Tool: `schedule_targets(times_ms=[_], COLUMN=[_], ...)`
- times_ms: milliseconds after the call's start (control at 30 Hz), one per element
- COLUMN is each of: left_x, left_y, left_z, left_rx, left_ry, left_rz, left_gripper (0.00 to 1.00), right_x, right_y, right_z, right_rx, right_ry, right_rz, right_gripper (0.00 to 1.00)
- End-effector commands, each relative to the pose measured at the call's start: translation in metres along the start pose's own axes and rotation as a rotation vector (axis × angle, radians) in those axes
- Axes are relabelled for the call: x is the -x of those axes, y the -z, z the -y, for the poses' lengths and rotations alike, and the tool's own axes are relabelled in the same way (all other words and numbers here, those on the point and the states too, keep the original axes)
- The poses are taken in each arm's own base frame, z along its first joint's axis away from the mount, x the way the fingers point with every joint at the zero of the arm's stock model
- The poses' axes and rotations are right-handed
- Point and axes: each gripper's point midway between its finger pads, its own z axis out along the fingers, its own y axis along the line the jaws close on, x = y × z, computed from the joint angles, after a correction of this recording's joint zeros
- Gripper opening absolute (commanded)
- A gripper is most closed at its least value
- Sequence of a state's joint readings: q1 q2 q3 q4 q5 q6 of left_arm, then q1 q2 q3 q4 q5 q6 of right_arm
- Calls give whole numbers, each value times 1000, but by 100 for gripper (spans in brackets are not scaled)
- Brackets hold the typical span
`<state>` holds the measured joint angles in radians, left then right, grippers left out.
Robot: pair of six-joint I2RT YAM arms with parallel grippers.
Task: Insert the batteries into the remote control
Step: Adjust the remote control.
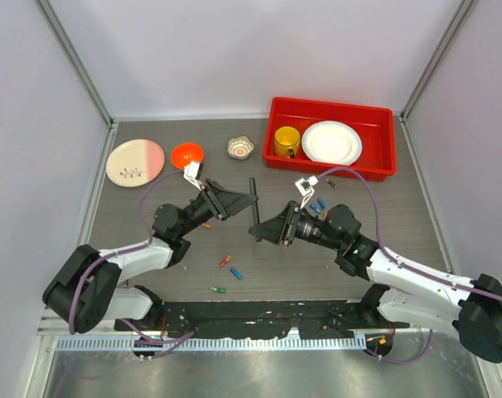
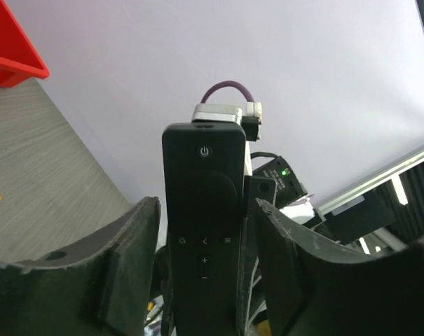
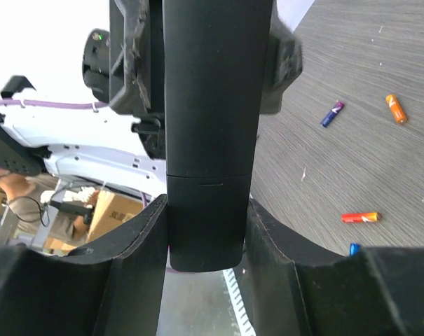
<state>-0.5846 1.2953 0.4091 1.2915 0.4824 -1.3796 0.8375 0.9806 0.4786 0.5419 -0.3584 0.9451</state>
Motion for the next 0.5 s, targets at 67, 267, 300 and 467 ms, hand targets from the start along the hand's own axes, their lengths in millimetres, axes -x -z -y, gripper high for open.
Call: schedule_targets(times_ms=[67,267,300,467], left_x=[16,30,35,26], left_y=[-2,-1,0,9], left_z=[43,2,-7,-36], left_rx=[-131,173,237,533], left_ry=[-144,-224,-285,-391], left_rz=[22,22,31,-31], left_gripper=[99,100,100,100], right_x=[5,16,19,33], right_y=[17,49,53,70], right_z=[-7,36,43,76], right_rx=[-68,-413,-458,-725], right_ry=[239,378,415,522], right_rz=[-68,-137,-144,-146], right_gripper=[15,1,1,1])
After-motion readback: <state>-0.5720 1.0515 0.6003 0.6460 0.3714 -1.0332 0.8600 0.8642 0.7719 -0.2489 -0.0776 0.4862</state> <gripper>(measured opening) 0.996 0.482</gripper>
